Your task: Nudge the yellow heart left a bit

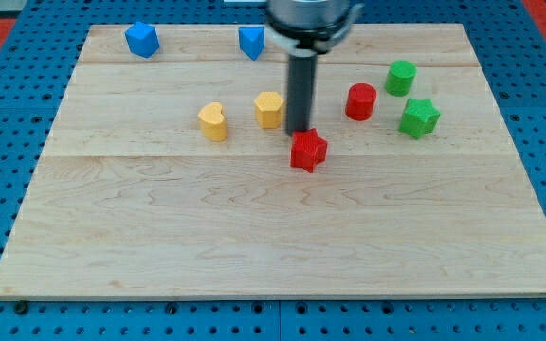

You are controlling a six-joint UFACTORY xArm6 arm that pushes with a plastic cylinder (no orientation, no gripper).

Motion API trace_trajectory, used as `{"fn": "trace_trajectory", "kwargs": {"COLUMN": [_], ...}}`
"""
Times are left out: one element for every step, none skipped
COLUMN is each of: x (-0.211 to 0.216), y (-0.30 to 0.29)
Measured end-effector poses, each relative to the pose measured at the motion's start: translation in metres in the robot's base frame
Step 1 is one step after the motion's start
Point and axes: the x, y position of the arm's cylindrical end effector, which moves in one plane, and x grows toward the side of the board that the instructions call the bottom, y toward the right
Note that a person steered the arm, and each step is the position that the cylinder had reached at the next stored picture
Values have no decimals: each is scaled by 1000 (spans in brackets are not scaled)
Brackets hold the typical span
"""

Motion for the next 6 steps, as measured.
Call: {"fn": "trace_trajectory", "kwargs": {"x": [-9, -43, -68, -30, -28, -28], "y": [-12, 21, 51, 42, 42, 42]}}
